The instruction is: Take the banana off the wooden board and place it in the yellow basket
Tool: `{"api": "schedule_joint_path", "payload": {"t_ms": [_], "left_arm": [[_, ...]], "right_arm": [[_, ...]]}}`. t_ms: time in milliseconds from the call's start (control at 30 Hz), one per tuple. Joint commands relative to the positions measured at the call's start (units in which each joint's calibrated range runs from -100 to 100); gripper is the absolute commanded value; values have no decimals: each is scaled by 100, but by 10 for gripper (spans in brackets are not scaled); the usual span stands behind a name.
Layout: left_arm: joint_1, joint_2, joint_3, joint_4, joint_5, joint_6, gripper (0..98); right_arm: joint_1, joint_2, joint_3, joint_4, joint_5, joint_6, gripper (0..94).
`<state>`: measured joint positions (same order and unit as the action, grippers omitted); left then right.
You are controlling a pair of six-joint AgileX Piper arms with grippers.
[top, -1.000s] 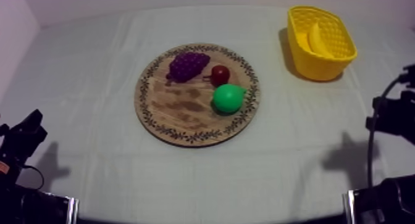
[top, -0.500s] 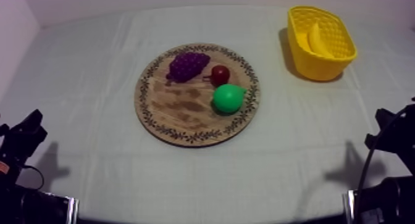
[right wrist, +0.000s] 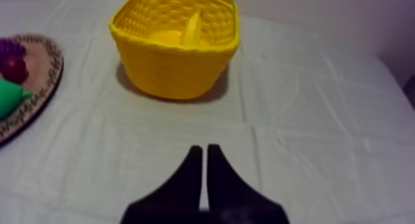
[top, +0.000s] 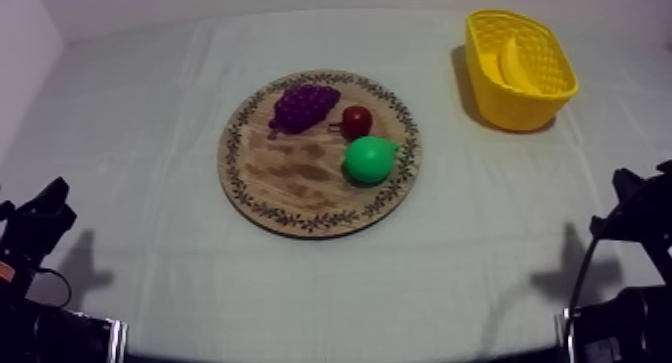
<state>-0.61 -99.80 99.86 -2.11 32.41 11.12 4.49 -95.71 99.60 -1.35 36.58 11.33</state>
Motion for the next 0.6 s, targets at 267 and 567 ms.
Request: {"api": "schedule_joint_path", "payload": {"t_ms": [267,567], "left_arm": [[0,-3,3,-2,0,-1,1],[0,-3,3,-2,0,-1,1]], "right_arm": [[3,-4,7,6,-13,66,4],[3,-4,7,6,-13,66,4]]}}
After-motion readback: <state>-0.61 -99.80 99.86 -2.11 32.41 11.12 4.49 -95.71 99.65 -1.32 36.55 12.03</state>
